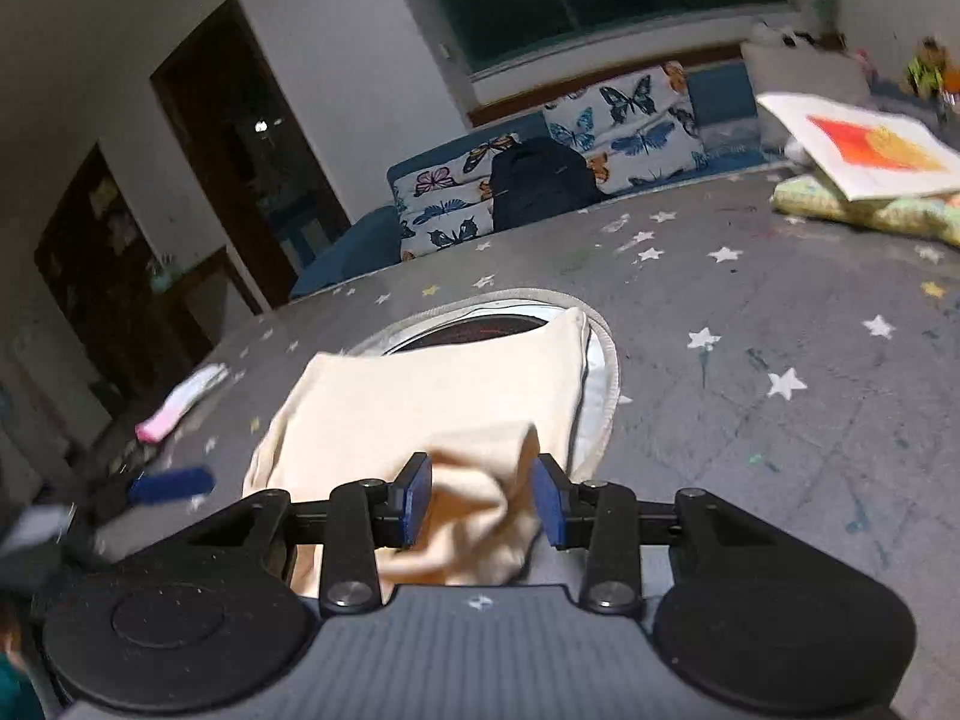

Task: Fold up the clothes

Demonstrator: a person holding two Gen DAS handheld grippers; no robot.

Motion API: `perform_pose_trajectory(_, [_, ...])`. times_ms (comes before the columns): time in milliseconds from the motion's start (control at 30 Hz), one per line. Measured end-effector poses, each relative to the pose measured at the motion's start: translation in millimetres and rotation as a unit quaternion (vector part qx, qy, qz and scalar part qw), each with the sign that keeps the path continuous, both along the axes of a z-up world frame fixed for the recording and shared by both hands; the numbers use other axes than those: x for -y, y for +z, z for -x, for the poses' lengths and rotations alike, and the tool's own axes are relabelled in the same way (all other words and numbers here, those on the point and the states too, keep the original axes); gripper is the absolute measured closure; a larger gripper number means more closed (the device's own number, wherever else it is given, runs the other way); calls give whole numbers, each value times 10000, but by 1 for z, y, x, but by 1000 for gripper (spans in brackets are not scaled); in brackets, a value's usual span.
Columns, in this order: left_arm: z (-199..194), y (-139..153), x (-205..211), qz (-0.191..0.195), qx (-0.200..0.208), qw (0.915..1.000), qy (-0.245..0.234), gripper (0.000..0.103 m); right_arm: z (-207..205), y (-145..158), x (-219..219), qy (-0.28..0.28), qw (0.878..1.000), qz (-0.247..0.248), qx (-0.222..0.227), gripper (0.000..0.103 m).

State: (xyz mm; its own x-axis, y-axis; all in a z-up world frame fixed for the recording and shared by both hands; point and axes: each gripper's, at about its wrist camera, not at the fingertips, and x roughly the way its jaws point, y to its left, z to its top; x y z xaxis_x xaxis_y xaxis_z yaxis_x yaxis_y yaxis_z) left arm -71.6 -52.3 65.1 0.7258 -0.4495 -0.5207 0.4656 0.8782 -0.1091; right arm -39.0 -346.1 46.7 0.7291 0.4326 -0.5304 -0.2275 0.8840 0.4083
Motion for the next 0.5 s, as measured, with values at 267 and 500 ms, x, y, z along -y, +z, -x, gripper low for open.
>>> perform_pose_trajectory(267, [9, 4, 4, -195, 199, 9996, -84, 0, -22, -9, -11, -147, 9997, -138, -162, 92])
perform_pose_trajectory(500, [11, 14, 26, -530, 890, 9941, -328, 1, -7, 31, -44, 479, 9969, 28, 626, 96])
